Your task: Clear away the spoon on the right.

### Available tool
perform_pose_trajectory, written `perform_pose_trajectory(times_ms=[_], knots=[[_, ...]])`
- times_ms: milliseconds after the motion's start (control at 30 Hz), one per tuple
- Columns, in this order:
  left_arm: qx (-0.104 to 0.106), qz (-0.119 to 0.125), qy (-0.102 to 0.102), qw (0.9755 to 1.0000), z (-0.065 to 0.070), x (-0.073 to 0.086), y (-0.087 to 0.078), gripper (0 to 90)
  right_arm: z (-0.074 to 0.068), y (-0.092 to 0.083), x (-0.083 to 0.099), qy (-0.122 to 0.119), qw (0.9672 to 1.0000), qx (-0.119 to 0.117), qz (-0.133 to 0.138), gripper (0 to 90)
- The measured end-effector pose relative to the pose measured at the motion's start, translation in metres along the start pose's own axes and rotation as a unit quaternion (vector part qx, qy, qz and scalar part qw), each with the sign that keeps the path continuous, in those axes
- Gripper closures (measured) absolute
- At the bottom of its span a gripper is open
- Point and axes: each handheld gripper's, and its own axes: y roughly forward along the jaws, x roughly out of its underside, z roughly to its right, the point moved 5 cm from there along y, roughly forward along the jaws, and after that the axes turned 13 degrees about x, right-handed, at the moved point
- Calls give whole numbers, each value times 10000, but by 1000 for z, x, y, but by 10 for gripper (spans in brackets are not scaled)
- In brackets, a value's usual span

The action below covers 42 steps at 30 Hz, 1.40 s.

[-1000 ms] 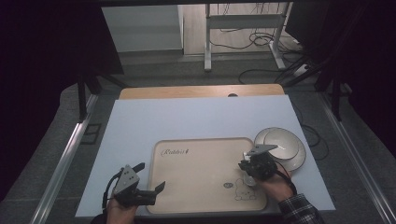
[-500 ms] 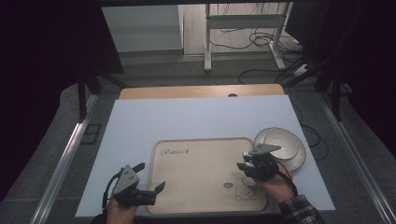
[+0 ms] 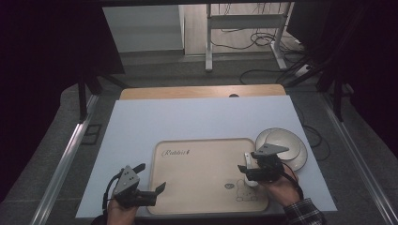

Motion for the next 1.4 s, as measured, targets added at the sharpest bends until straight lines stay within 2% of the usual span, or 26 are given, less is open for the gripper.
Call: perform_pose_trajectory(times_ms=[400, 800, 1400], knots=[[21, 6, -9, 10000, 0, 0, 0, 27, -4, -11, -2, 90, 9995, -160, 268, 74], [51, 1, -19, 10000, 0, 0, 0, 26, -1, -25, -1, 208, 9983, -176, 506, 37], [56, -9, -31, 10000, 0, 0, 0, 25, 12, -49, 16, 352, 9972, 133, 644, 28]])
